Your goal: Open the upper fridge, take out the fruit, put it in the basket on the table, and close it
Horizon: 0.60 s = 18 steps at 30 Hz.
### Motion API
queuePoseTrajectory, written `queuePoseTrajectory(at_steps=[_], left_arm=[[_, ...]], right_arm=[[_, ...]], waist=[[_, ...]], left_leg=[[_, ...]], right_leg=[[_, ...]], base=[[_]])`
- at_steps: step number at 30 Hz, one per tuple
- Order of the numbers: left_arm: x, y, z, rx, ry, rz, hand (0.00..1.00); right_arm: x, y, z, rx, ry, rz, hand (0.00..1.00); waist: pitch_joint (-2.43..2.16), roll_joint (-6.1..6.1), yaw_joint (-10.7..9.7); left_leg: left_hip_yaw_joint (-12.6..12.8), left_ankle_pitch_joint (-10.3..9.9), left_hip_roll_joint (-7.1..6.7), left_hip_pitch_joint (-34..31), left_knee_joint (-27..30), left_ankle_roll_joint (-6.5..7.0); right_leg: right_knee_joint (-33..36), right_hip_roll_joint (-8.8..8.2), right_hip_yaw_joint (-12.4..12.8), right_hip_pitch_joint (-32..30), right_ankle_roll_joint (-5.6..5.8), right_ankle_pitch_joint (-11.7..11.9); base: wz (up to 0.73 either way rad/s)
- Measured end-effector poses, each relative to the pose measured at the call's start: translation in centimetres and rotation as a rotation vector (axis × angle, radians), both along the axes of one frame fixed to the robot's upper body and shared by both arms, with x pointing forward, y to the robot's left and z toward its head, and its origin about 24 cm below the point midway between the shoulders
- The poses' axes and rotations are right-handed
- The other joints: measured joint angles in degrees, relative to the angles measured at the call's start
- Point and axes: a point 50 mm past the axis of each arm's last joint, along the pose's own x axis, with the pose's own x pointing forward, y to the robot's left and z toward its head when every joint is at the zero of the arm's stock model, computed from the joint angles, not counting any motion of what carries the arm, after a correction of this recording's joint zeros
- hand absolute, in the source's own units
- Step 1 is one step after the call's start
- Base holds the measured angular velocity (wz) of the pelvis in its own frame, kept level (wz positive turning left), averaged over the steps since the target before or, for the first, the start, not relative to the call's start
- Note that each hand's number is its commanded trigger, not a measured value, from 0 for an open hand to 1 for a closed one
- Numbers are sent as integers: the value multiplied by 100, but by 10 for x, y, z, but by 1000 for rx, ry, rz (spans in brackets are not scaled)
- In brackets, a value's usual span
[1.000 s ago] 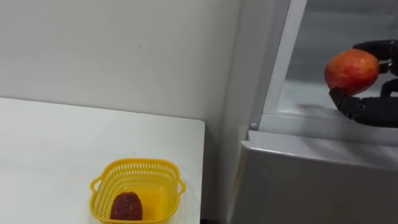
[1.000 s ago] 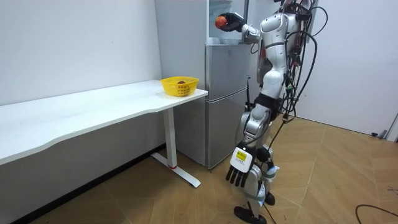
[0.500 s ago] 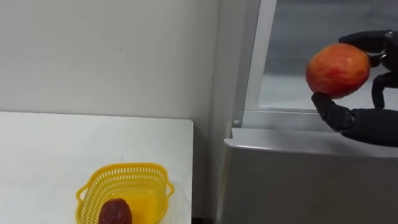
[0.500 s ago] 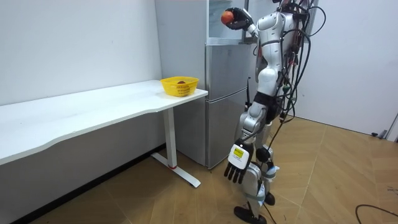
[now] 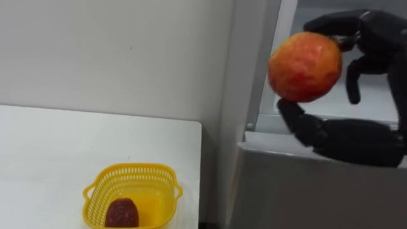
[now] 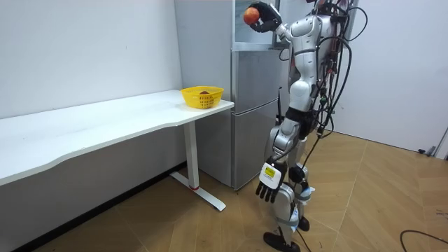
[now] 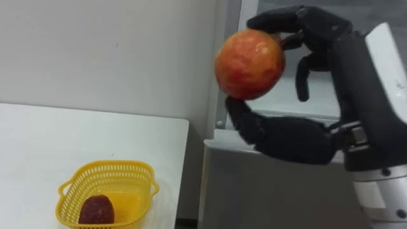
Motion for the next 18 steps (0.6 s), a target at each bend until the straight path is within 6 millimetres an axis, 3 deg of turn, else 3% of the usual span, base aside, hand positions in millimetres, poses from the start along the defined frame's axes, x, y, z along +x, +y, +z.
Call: queuePoseTrajectory(at_steps=[4,13,18], left_arm=[[1,-2,-1,-17,3,-14,0],[7,-1,-1,-39,-3,-22,0],[12,1,0,-48,0,-26,0]], right_arm=[[2,15,-8,-40,57,82,100],[8,38,-8,-183,79,175,100],[18,47,-16,-282,121,161,100]], waist=[[-7,-30,200],[72,-172,412],[53,-238,566]], left_leg=[[-62,0,-7,3,36,0],[-304,1,-28,-115,63,0],[-446,1,-41,-184,96,-1]], right_leg=[[-1,-12,-15,11,2,10],[-21,-48,-358,60,5,8],[-15,-50,-433,52,5,8]], base=[[3],[15],[12]])
